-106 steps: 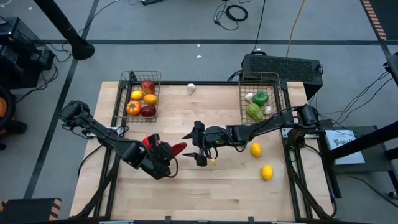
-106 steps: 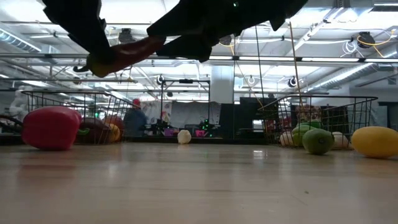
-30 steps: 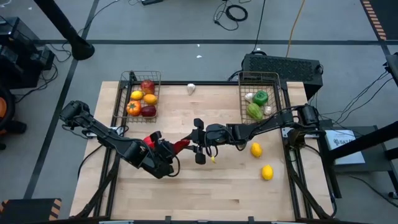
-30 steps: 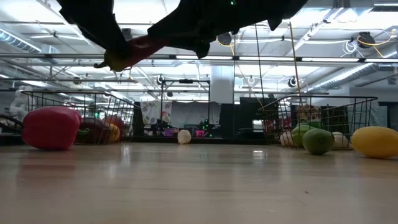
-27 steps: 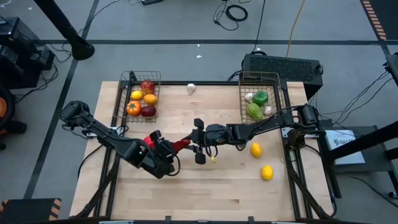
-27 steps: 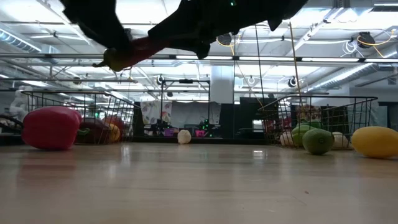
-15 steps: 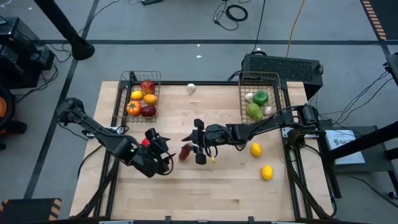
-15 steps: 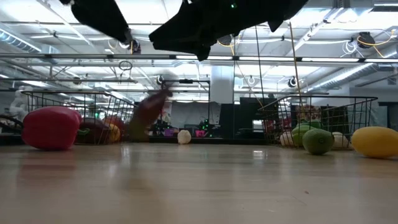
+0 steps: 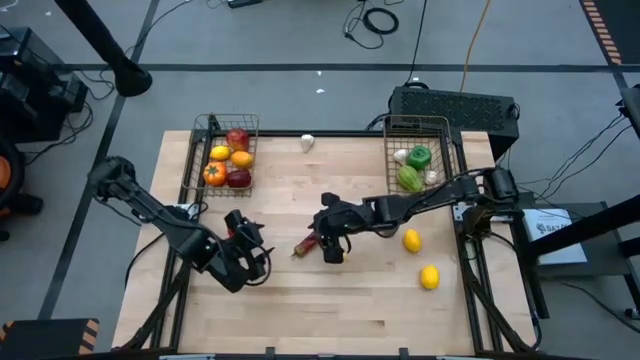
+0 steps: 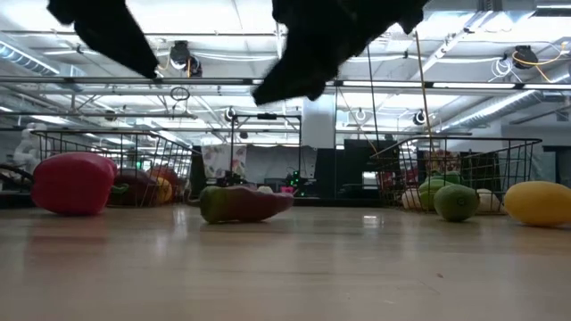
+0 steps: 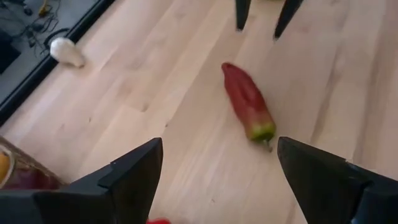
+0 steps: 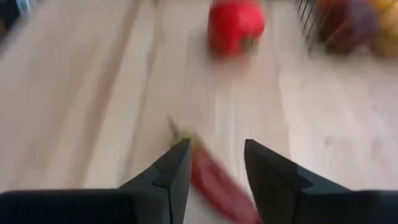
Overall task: Sort produce into baskets
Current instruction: Put the red chili pepper into the right wire basket
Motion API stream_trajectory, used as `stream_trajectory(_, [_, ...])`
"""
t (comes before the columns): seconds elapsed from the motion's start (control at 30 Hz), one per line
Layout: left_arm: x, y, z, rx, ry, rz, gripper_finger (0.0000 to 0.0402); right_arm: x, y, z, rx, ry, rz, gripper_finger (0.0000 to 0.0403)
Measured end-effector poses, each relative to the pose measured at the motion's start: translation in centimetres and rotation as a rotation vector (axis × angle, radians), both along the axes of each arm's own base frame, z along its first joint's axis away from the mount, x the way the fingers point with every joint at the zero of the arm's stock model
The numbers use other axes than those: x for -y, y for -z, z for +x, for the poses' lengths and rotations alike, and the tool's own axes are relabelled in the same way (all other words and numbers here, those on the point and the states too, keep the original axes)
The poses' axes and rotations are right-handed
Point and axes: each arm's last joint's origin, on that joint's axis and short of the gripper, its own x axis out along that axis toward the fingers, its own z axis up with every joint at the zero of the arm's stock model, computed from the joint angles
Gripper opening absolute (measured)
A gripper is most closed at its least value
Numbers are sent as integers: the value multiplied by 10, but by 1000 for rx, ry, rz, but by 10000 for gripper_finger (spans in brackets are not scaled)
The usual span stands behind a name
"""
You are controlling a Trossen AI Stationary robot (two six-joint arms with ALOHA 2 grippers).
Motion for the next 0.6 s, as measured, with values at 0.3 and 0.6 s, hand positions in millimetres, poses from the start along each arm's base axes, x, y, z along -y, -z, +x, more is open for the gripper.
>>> stream_trajectory(0.3, [6, 27, 20, -58, 67, -9, 324, -1, 45, 9, -161, -177, -213, 265])
stream_trajectory(0.6, [3, 32, 24, -79, 55, 0, 324, 9, 79, 38, -355, -245, -315, 289])
